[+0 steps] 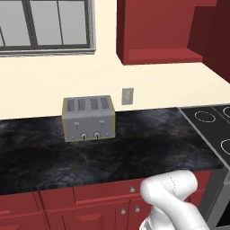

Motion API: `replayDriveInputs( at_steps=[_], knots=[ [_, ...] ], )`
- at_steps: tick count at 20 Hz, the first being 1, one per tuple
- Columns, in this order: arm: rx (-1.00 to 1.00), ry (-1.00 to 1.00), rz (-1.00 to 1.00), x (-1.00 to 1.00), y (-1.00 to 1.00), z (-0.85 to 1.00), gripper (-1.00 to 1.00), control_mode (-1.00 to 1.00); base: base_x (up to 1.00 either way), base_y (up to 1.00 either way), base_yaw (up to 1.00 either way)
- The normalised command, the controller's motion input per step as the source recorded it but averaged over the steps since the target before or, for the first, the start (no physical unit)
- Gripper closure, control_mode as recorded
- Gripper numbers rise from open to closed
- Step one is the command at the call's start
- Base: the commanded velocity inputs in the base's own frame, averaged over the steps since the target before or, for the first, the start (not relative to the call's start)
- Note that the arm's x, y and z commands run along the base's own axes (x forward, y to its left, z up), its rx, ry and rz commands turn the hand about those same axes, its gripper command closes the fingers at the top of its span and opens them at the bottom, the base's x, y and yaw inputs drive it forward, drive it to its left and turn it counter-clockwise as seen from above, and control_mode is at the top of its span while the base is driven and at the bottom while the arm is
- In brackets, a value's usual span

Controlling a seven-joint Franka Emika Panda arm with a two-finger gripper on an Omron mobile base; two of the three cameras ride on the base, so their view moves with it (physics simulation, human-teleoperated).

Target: Close all open cabinet doors.

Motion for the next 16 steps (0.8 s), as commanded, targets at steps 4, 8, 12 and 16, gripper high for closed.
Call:
replayDriveInputs(
  at_steps=[4,8,12,16],
  knots=[
    [0.08,0.00,0.11,0.31,-0.44,0.00,-1.00,-1.00,0.00,0.00,0.00],
    [0.07,0.00,0.13,0.26,-0.47,0.00,-1.00,-1.00,0.00,0.00,0.00],
    [0.06,0.02,0.16,0.34,-0.35,0.00,-1.00,-1.00,0.00,0.00,0.00],
    [0.03,0.01,0.17,0.47,-0.07,-0.05,-1.00,-1.00,0.00,0.00,0.00]
  ],
)
